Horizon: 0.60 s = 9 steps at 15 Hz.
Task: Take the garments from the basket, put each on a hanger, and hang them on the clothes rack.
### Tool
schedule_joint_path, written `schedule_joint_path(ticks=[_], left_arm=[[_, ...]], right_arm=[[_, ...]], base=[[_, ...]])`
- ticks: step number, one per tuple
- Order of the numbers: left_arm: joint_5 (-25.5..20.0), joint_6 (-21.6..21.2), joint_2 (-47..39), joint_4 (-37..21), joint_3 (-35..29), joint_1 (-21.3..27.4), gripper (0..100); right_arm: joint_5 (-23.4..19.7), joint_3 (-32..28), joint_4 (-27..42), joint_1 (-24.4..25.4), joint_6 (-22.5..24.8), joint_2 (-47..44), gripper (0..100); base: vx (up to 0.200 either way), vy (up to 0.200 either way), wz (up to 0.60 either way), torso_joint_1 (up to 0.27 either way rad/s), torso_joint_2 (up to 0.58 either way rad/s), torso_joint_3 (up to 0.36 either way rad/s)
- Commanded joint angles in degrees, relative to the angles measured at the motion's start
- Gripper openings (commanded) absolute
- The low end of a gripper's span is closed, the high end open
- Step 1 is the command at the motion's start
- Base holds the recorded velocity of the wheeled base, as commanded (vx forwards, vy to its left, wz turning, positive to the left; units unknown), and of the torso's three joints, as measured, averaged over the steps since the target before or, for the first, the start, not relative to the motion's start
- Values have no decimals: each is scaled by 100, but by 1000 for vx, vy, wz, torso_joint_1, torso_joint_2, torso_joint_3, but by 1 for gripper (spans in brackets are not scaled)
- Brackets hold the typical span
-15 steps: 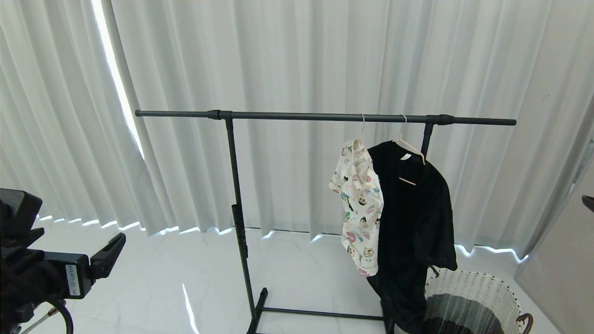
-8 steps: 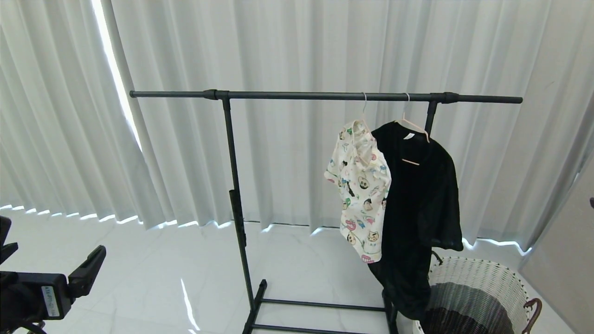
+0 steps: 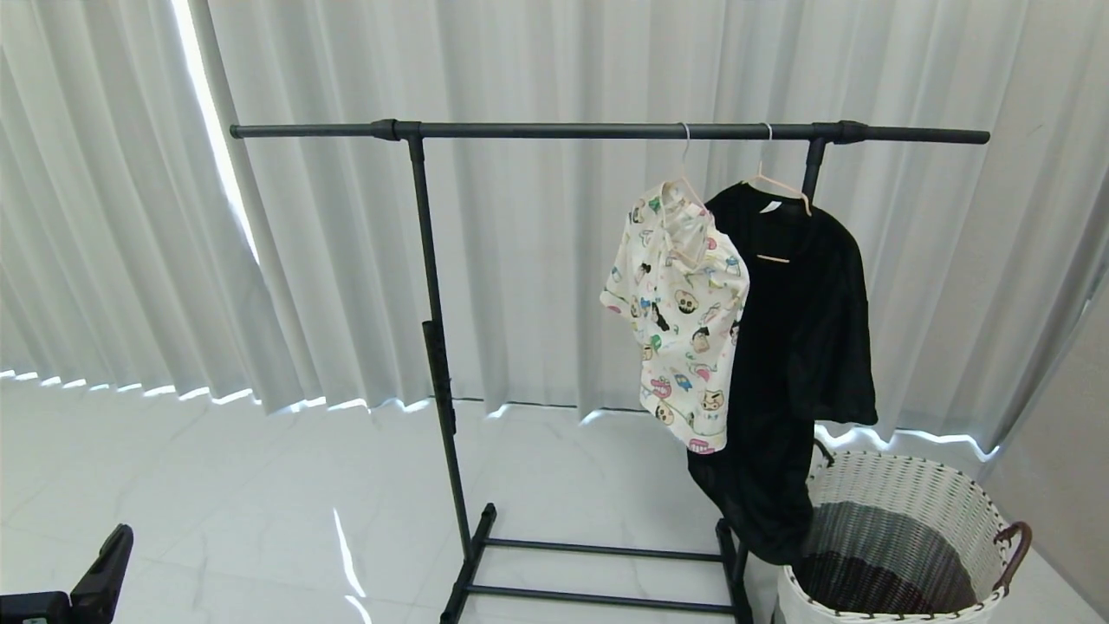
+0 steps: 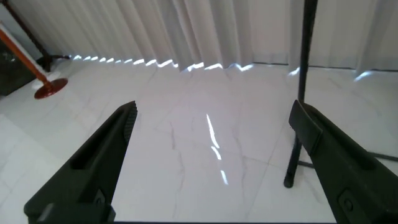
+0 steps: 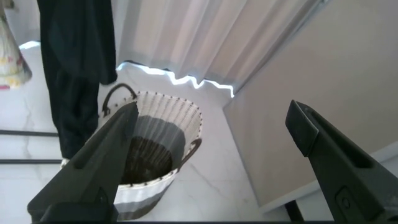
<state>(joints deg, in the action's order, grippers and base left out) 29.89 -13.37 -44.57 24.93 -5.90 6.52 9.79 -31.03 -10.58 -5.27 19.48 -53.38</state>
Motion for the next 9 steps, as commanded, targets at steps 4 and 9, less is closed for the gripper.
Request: schedule_joint_path(ticks=[4,9], left_arm=[[-1,581,264,-6,590,-907,100],[-115,265,2664,-1755,590,-890,100]], right_arm=[[-3,1195,-955,-370,-6,557,100],[-12,2584,-1113,-405,-32,2034,100]], base=[[0,0,0,-121,317,200],[0,0,0,-6,17,12]])
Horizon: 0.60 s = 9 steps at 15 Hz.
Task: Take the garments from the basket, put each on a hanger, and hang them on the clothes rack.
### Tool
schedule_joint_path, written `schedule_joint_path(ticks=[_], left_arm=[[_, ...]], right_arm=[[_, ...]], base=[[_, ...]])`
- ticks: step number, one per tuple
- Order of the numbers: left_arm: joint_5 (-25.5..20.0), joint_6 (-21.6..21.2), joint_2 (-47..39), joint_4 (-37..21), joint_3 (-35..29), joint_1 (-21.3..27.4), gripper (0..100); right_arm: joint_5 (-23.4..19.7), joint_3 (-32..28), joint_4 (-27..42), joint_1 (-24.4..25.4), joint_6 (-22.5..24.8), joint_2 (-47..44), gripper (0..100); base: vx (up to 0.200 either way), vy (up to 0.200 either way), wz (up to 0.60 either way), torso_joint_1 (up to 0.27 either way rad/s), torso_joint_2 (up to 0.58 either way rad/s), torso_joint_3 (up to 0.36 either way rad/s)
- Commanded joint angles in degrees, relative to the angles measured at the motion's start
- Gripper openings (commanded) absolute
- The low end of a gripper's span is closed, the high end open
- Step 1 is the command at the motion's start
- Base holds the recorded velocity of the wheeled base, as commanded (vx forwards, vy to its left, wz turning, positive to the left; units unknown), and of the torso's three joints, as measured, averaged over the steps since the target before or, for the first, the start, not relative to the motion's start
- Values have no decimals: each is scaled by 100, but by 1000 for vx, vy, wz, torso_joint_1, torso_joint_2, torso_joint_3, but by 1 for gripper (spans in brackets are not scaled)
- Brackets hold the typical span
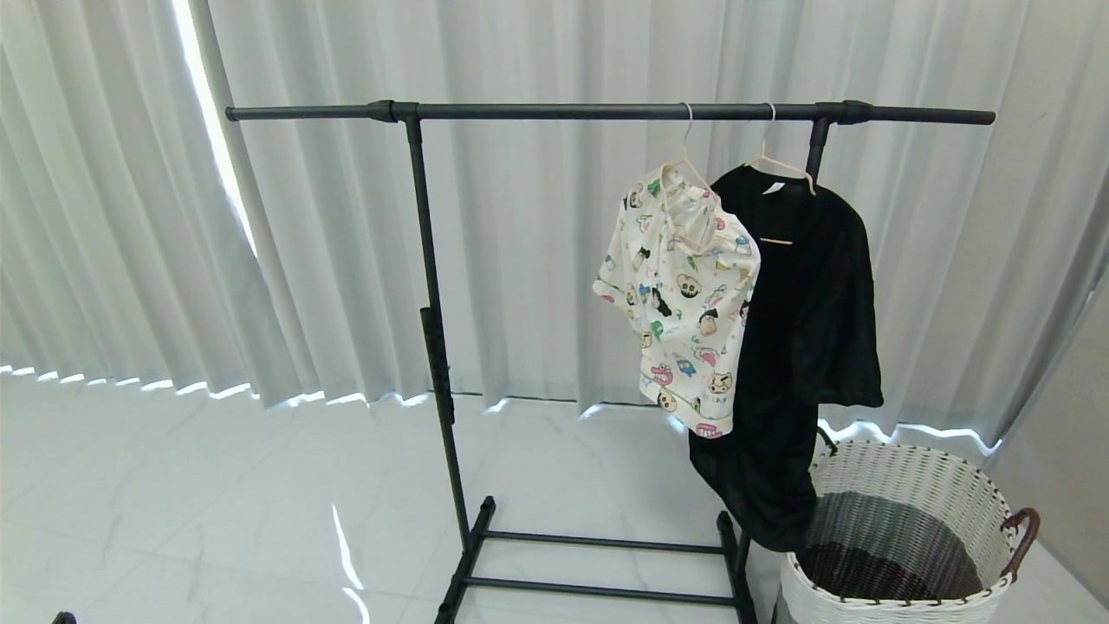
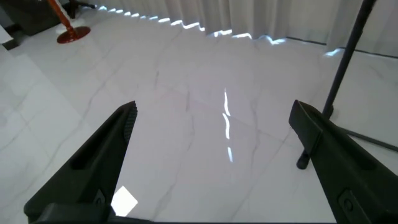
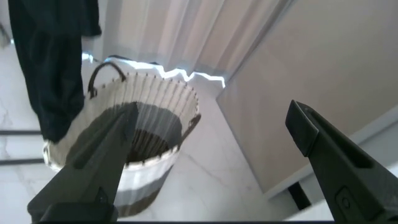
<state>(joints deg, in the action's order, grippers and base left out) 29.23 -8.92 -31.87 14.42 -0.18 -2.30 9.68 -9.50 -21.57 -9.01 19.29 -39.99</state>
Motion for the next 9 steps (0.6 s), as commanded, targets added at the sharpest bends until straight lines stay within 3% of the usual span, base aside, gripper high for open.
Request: schedule_joint_path(ticks=[1,3,5,8,9], left_arm=[[-93,-505,2325,-1310,-43,11,100],[-172,-804,2844,-1337,-114,55,100],[-32,-716,2932,-1337,-105,99,100],[-32,-707,3178,-1337,-114,195,100],[-32,-655,3178,-1337,-105,195,100]], right_arm=[[-19,633,-6,-31,-48,1010,100],[-28,888,82,-31,-83,1458,100],[-80,950,223,-13,-223,1942,100],[-230,950,1814,-4,-663,3981,100],[-115,950,1779,4,-1164,3875,100]], base=[[0,0,0,0,0,0],[0,0,0,0,0,0],[0,0,0,0,0,0],[0,0,0,0,0,0],[0,0,0,0,0,0]])
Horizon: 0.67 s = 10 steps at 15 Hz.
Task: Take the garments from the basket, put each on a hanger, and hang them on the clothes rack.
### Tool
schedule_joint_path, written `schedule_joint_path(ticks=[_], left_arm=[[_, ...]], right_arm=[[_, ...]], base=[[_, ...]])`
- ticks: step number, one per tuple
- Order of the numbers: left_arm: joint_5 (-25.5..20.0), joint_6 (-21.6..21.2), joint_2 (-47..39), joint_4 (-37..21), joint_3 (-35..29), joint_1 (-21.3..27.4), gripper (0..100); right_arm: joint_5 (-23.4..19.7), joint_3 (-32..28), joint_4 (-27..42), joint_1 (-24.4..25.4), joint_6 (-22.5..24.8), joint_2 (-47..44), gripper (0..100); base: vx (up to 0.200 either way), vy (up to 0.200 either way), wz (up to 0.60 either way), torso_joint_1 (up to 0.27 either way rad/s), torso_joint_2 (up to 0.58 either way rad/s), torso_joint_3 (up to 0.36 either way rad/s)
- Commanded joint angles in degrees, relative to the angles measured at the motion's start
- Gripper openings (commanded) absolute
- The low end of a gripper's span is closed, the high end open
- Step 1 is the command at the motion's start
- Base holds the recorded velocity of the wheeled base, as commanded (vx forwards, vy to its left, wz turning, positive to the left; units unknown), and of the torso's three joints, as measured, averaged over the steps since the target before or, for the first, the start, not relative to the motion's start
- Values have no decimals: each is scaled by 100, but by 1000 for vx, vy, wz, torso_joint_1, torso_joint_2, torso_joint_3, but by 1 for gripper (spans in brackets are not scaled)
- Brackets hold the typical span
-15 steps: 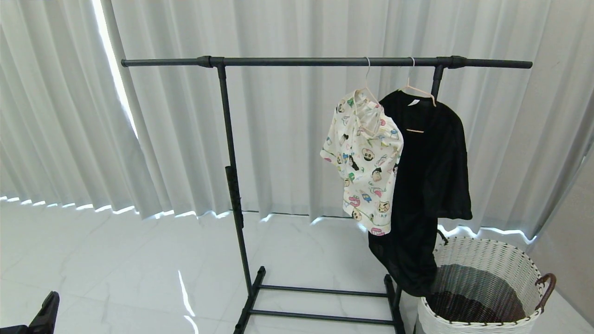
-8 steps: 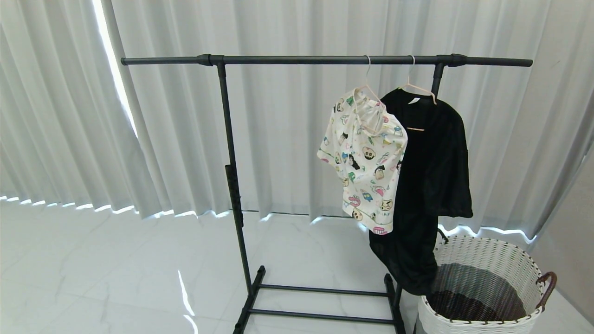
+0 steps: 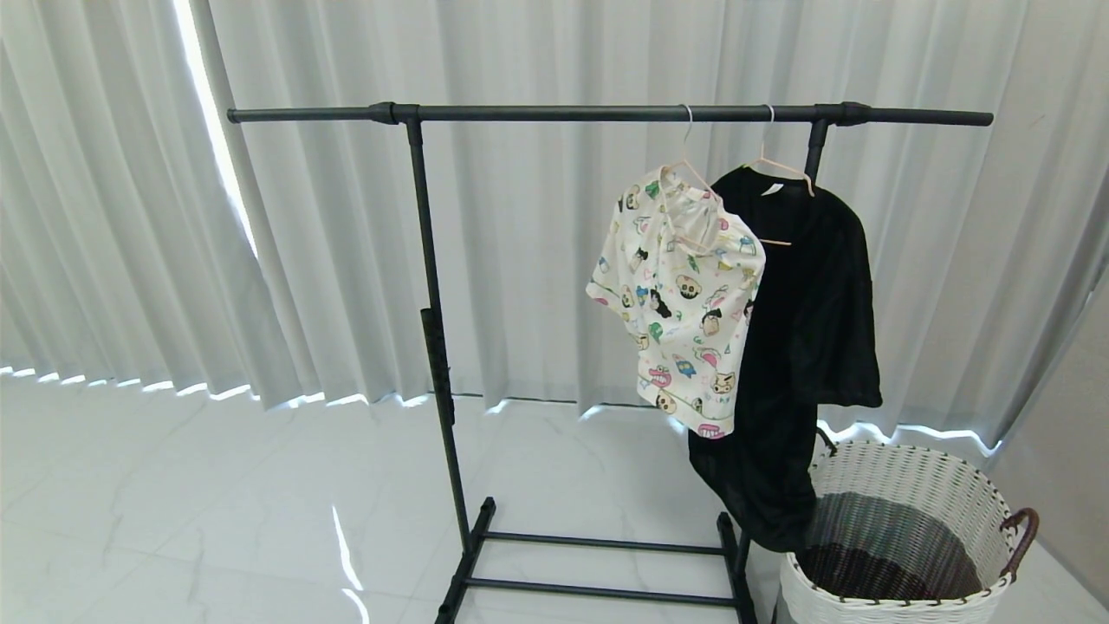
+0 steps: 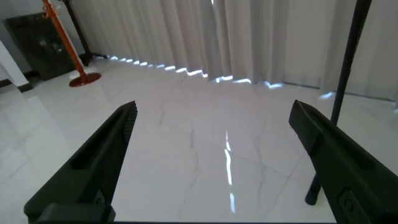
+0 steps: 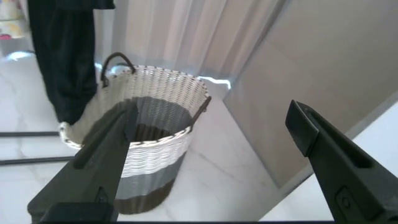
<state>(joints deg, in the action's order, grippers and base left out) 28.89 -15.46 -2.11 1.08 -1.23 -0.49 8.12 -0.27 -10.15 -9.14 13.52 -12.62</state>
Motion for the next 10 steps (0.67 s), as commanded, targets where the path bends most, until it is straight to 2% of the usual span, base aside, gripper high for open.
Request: schedule_joint_path(ticks=[1,3,5,6,7,8,10], left_arm=[[2,69,202,-3,0,14,100],[-147,34,202,-3,0,14,100],[-938,113,202,6,9,14,100],[-1738,60,202,15,9,14,100],[-1949,-10,202,23,9,22,100],[-1949,-89,202,67,9,40,100],[-1949,298,202,50,18,40,100]], right_arm=[[181,27,488,18,-719,1174,100],[243,27,488,18,-719,1165,100],[260,27,497,18,-719,1165,100],[216,27,479,18,-614,1165,100],[155,27,479,18,-403,1165,100],[-118,27,444,18,-148,1165,100],[-153,27,444,27,-139,1165,100]], base=[[0,0,0,0,0,0],[0,0,0,0,0,0],[0,0,0,0,0,0],[0,0,0,0,0,0],[0,0,0,0,0,0],[0,0,0,0,0,0],[0,0,0,0,0,0]])
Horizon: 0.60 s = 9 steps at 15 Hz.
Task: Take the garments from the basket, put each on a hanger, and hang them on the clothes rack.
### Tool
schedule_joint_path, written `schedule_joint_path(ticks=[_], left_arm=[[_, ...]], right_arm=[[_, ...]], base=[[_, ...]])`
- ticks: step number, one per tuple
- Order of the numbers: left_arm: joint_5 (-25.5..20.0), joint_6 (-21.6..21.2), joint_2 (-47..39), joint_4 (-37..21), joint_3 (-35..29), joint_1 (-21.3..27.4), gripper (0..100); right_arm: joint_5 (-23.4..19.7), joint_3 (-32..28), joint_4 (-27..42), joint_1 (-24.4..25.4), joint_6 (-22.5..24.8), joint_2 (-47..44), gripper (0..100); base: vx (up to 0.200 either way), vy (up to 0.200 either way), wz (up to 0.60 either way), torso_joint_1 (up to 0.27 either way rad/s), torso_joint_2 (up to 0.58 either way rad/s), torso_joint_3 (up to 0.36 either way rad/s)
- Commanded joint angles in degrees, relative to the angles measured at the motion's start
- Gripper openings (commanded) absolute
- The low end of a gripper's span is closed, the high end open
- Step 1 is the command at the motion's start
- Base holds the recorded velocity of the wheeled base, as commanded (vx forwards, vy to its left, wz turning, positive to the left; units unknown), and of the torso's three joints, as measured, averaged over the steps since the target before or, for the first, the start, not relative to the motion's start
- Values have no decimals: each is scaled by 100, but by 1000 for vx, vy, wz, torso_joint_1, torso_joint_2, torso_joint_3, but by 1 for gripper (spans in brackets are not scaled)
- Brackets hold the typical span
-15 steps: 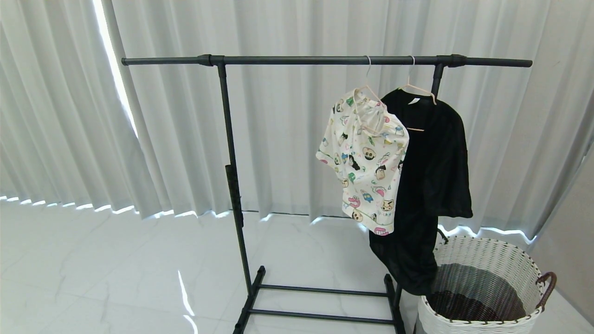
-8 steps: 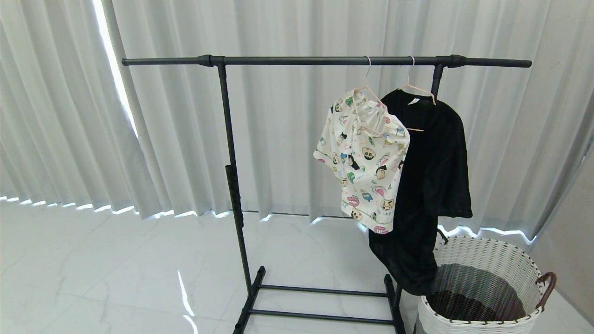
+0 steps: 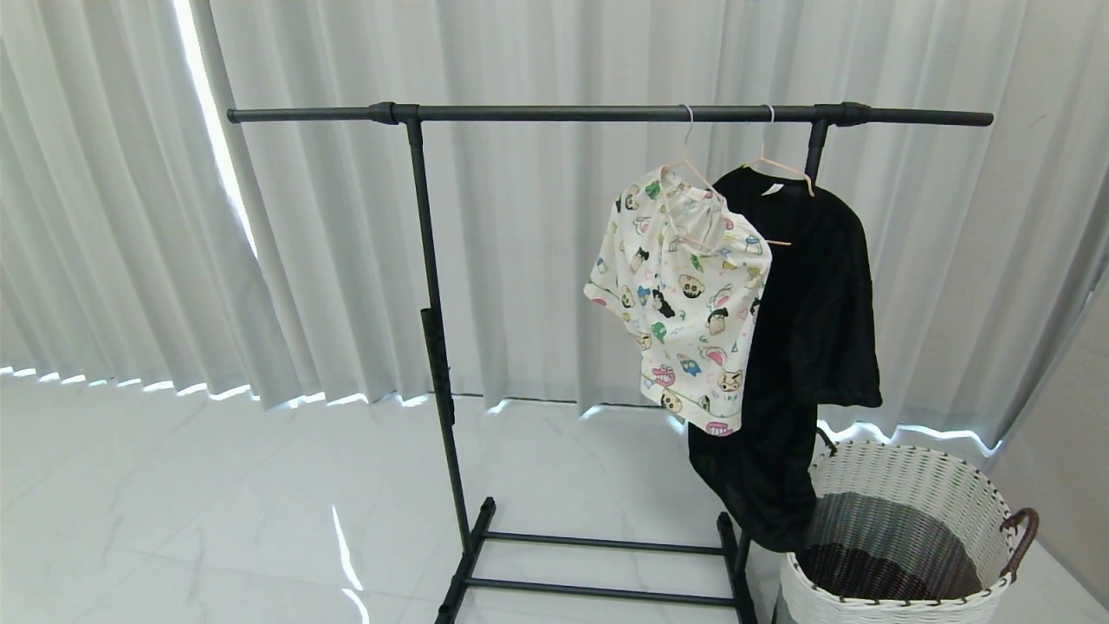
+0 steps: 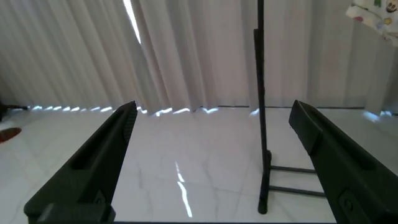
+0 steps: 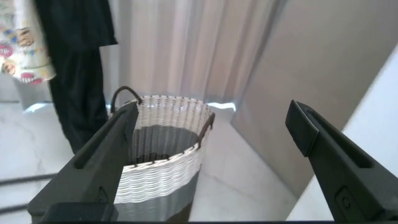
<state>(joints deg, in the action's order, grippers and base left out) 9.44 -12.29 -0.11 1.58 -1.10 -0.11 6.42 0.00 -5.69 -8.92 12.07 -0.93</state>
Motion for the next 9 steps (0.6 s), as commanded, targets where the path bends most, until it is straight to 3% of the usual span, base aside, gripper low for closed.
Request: schedule_joint_path(ticks=[1,2,4,5,7,8,9], left_arm=[[32,948,-7,0,92,2,100],[41,1273,-7,0,110,2,100],[-38,1000,-7,0,110,-7,100],[-328,868,-7,0,101,2,100],[-821,904,-68,-141,110,2,100],[-803,904,-209,-185,110,2,100],[-803,921,-279,-194,110,2,100]], right_arm=[[-62,0,-2,5,6,5,100],[-467,0,7,5,-20,5,100],[-1565,0,42,5,-29,5,100],[-2462,0,77,5,-64,5,100],[-2611,-62,517,5,-126,5,100],[-2523,-70,525,5,-135,5,100],[-2119,-53,455,5,-135,5,100]], base=[[0,0,0,0,0,0],[0,0,0,0,0,0],[0,0,0,0,0,0],[0,0,0,0,0,0],[0,0,0,0,0,0],[0,0,0,0,0,0],[0,0,0,0,0,0]])
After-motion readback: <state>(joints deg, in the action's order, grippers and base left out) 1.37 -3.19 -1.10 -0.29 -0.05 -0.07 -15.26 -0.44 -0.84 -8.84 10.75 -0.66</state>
